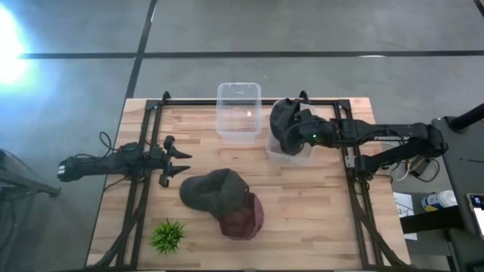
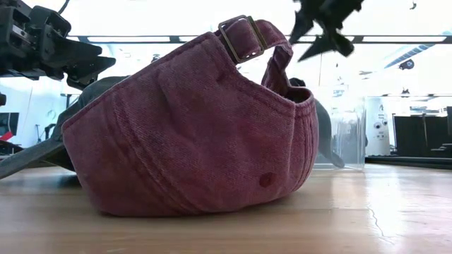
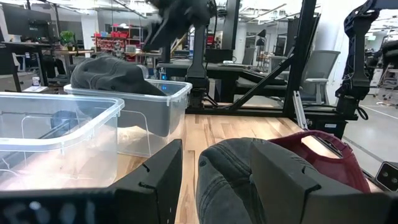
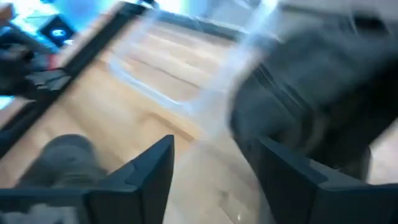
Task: Pick & Place hat
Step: Put the black cap into the right transparent bin
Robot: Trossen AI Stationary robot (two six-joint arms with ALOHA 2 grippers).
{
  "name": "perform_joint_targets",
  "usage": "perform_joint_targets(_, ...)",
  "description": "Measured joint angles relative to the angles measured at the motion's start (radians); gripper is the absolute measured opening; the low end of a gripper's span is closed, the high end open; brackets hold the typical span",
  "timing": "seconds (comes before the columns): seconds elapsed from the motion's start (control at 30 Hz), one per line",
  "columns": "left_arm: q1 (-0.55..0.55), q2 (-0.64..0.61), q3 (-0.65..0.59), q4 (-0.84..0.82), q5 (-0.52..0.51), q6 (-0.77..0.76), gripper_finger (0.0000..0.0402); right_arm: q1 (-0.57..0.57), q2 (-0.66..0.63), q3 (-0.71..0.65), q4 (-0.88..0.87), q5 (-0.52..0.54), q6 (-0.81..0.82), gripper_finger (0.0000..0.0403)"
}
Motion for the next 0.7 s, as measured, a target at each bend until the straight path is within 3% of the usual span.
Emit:
perform_joint_targets(0.37, 0.000, 0.000, 0.000, 0.000, 0.000, 0.000, 0.0181, 0.059, 0.002, 0.180, -0.107, 0.070, -0.095, 0.0226)
perform_joint_targets(0.5, 0.000, 0.000, 0.000, 0.000, 0.000, 0.000, 0.0181, 0.079, 0.002, 0.181, -0.107, 0.036, -0.079, 0.0226)
perform_joint_targets(0.7, 0.000, 0.000, 0.000, 0.000, 0.000, 0.000, 0.0181, 0.186, 0.035, 0.171, -0.095, -0.095, 0.050, 0.0224)
